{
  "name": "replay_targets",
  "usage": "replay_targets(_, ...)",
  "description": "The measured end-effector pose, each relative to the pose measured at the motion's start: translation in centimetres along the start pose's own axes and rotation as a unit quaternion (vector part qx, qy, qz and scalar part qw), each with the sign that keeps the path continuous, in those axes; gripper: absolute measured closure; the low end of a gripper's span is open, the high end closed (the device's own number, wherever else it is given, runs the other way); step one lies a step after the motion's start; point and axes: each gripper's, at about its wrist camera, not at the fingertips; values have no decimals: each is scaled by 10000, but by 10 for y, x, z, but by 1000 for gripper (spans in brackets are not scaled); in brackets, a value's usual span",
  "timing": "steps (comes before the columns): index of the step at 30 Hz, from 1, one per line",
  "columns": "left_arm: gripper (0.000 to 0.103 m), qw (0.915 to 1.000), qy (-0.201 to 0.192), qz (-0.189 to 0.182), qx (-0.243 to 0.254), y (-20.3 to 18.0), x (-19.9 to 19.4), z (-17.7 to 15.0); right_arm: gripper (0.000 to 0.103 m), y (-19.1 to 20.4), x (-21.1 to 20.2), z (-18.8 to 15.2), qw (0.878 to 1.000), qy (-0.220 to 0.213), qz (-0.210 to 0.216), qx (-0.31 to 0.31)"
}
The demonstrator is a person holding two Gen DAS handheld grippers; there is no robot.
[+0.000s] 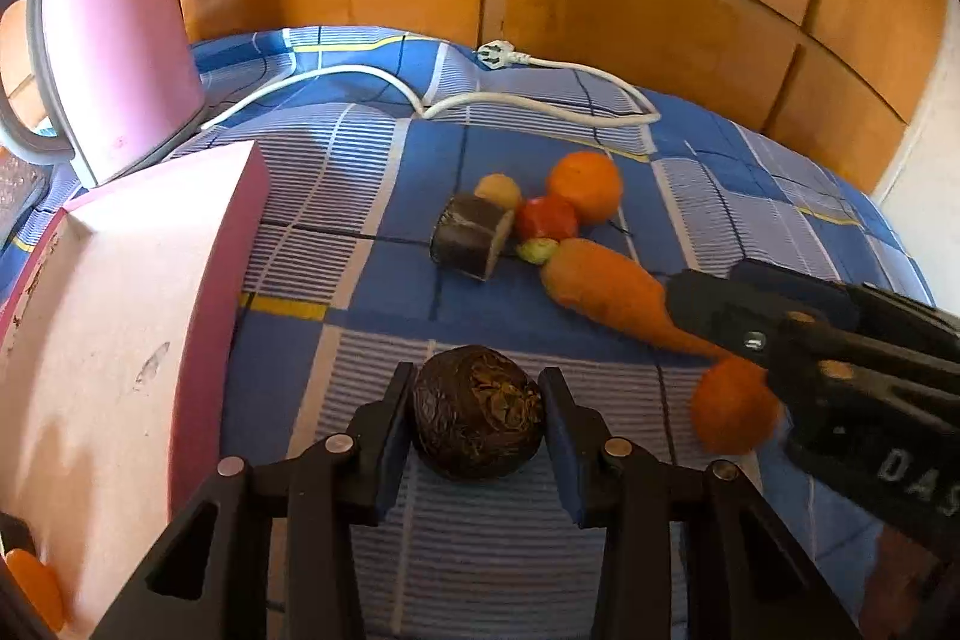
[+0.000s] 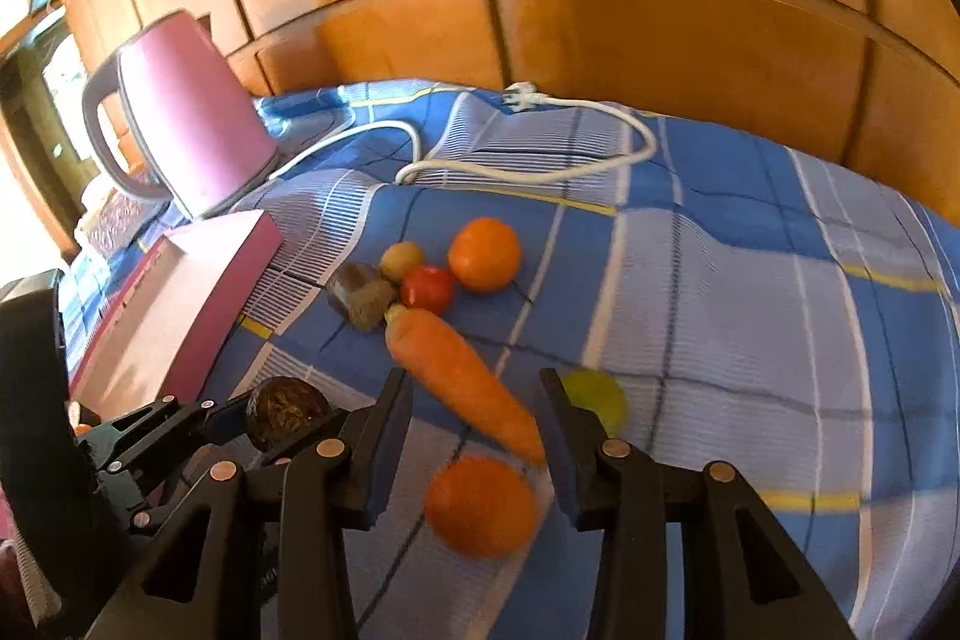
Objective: Organize fruits
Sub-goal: 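Grasp the carrot with the right gripper and lift it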
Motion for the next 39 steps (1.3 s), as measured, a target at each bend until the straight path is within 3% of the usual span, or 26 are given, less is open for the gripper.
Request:
replay_targets(6, 62, 9999, -10, -107, -81, 5, 3, 3, 60, 17, 32, 15, 9957, 435, -23, -819)
replay_targets(12, 62, 10000, -48, -46, -42, 1, 2, 2, 60, 12, 48, 21, 9933, 606, 210, -962)
replay_targets(19, 63, 9992, -93, -222, -327, 7, 2, 3, 64, 16, 55, 26, 9923, 540, 305, -1067)
replay_targets(28, 63, 9996, -120, -73, -241, 3, 4, 4, 64, 16, 60, 28, 9927, 466, 305, -1072)
replay_targets(39, 63, 9993, -126, -165, -304, 3, 2, 4, 68, 25, 46, 23, 9933, 318, -52, -1110)
Point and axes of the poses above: each gripper's, at about its wrist camera, not at the fingertips, and x roughly the way its jaws point, y to its left, z to its top, and after that the axes turned 8 degrees about y, right-handed
